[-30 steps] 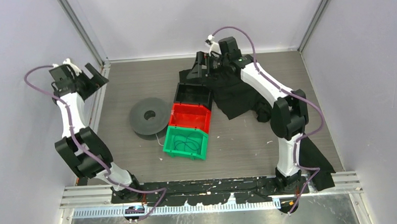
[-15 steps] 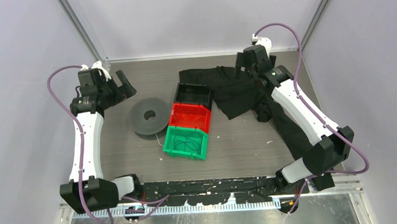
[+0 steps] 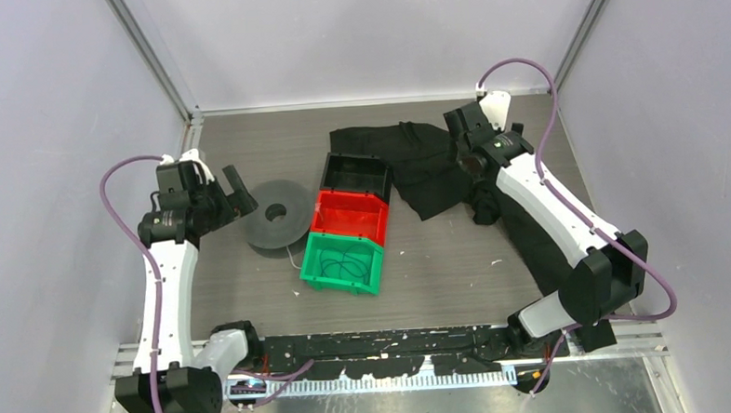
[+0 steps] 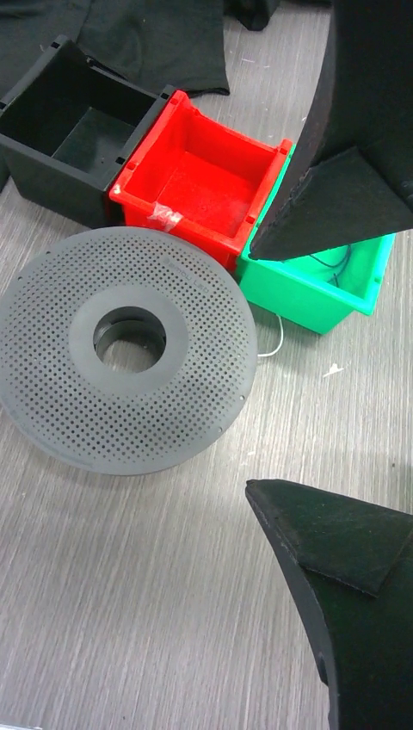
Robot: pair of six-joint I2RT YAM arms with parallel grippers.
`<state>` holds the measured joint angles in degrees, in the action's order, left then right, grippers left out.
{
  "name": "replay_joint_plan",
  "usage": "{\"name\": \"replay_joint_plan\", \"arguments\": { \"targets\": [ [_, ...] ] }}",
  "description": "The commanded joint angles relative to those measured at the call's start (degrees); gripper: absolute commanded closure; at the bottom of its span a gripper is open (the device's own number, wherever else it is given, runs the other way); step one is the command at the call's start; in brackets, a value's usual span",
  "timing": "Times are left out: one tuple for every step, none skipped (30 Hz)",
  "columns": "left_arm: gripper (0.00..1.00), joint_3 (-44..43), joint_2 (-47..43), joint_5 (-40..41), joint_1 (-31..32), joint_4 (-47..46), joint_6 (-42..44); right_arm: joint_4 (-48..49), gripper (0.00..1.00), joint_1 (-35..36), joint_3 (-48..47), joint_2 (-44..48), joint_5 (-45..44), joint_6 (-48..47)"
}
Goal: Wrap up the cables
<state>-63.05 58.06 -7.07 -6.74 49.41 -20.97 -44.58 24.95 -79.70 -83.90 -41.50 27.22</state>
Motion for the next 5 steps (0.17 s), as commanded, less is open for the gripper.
{"name": "replay_joint_plan", "arguments": {
  "targets": [
    [0.01, 0.5, -2.0, 0.4, 0.2, -1.3, 1.8, 2.5, 0.0, 0.0, -0.1, 1.1, -1.9, 3.0],
    [0.01, 0.5, -2.2, 0.4, 0.1, -1.7, 2.0, 2.8, 0.0, 0.1, 0.0, 1.2, -1.7, 3.2],
    [0.01, 0.6, -2.4, 0.5, 0.2, -2.3, 2.2, 3.0, 0.0, 0.1, 0.1, 1.3, -1.6, 3.2],
    [0.01, 0.7, -2.7, 0.5, 0.2, -3.0, 2.5, 3.1, 0.0, 0.1, 0.2, 1.3, -1.6, 3.4],
    [0.0, 0.7, -3.1, 0.3, 0.1, -3.7, 2.8, 3.2, 0.0, 0.0, 0.3, 1.4, -1.5, 3.5]
  ]
}}
